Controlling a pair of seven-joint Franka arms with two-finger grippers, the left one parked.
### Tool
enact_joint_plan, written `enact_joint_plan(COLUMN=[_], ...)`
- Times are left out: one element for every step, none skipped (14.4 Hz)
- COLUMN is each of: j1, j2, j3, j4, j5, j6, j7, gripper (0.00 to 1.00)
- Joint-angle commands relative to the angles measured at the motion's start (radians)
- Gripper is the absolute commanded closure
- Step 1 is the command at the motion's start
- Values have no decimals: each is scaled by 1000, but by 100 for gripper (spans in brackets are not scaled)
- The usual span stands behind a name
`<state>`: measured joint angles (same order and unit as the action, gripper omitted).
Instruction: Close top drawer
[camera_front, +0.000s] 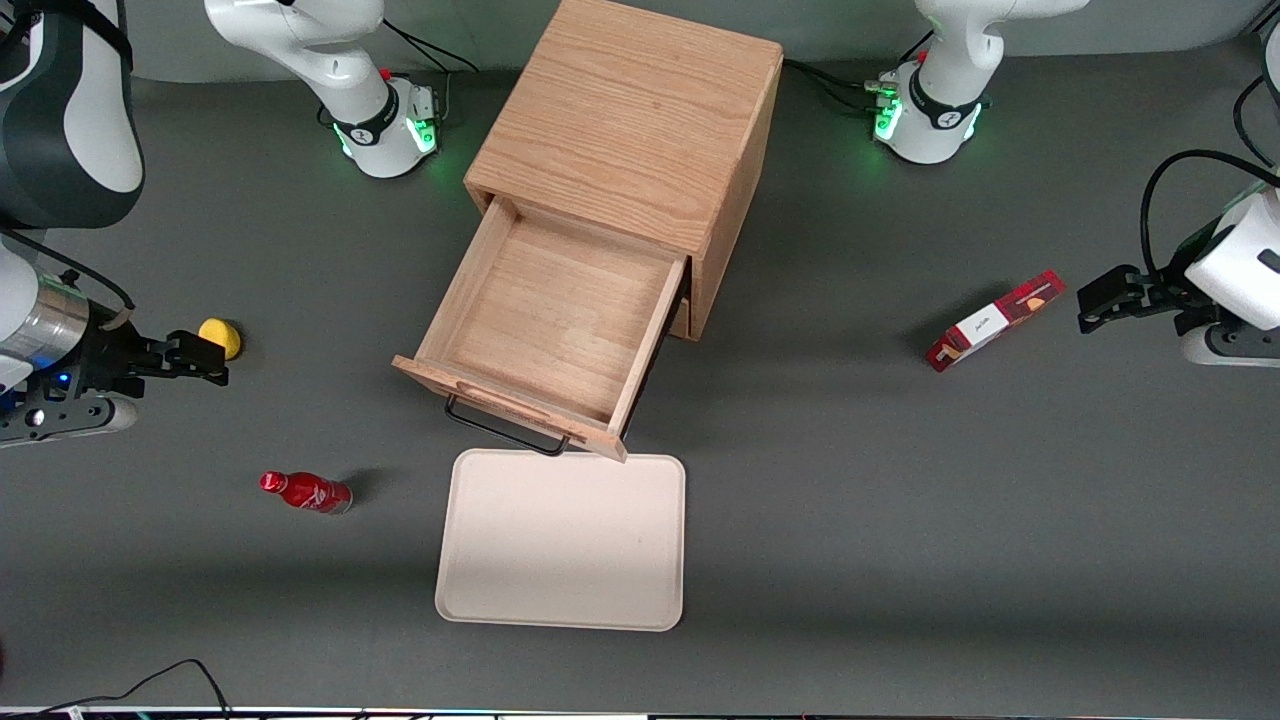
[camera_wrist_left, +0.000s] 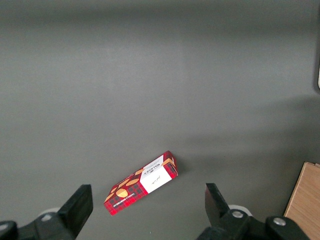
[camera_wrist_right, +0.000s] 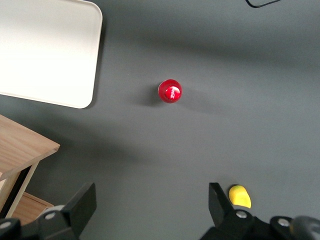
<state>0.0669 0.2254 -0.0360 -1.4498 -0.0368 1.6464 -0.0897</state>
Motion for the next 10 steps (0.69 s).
enact_joint_plan(j1=[1, 1, 4, 8, 8, 5, 2, 2, 5, 7], j2=[-11, -9, -6, -2, 3, 8, 15, 31, 47, 76], j3=[1, 1, -1, -1, -1, -1, 1, 5, 7, 7], j4=[2, 2, 2, 2, -1, -1, 3, 12, 40, 86], j5=[0, 0, -2, -8, -12, -14, -15, -24, -29, -28], j6=[0, 1, 7, 18, 21, 21, 23, 26, 30, 29], j7=[34, 34, 33, 33, 31, 24, 12, -31, -104, -186], gripper=[0, 0, 0, 0, 0, 0, 0, 0, 0, 0])
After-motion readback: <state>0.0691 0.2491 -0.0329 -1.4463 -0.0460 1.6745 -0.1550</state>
